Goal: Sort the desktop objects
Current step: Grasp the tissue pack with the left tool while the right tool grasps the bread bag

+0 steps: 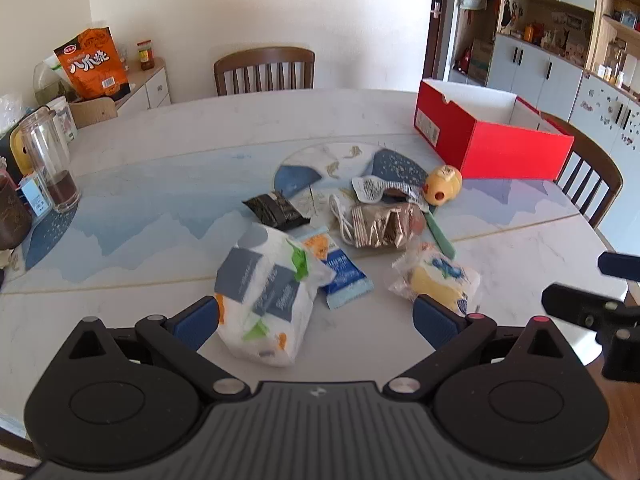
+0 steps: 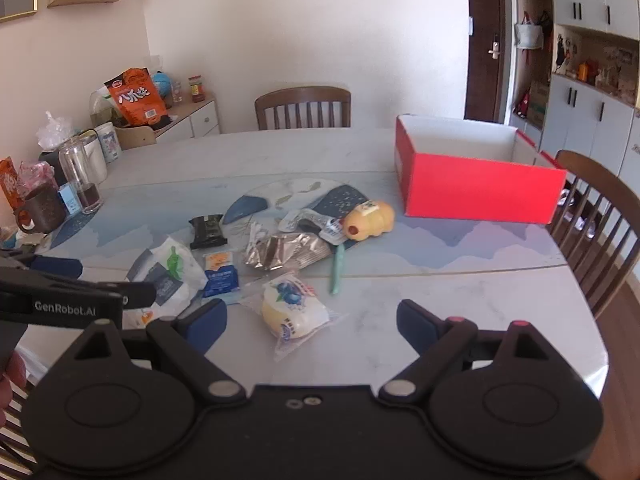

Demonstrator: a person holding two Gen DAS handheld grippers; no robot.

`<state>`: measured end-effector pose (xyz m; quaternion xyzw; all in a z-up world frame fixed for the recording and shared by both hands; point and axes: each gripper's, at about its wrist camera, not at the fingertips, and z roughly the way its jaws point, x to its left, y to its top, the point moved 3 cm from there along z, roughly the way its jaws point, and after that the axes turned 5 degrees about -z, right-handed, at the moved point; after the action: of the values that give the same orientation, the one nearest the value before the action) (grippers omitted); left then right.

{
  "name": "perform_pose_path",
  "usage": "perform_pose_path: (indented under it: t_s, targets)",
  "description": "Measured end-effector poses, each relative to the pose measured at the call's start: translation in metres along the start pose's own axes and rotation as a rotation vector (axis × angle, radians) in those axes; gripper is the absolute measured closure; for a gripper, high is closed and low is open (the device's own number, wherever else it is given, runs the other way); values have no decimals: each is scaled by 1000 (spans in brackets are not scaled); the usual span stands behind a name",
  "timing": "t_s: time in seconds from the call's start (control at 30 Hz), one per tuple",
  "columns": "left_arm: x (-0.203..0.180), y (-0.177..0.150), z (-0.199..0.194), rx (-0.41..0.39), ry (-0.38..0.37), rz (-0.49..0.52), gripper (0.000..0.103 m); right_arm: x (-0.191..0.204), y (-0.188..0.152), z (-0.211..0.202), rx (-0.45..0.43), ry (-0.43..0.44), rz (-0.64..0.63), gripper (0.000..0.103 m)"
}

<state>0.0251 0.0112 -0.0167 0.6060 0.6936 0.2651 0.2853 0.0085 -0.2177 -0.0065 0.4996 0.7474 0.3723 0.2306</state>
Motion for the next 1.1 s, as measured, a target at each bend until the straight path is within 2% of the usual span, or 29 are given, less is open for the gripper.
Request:
perform_pose_path:
  t_s: [0.1, 0.4, 0.53, 0.67, 0.9, 1.1]
  targets:
    - [2, 2, 7, 0, -24, 10, 0, 2, 1, 9, 11, 8, -14, 11]
    - [11, 4, 29, 20, -24, 46, 0, 8, 1, 36, 42, 20, -39, 13]
    - [17, 4, 36, 6, -22, 54, 0, 9, 2, 45, 47, 23, -58, 13]
    - [26, 2, 48, -11, -1, 66, 0, 9, 2, 59, 65, 31, -70, 13]
    - [42, -3, 76, -9, 39, 122, 0, 14, -1, 91, 83, 10, -168, 14]
    - [57, -5, 94, 34, -3, 112, 0, 15, -4, 113, 124, 27, -186, 15]
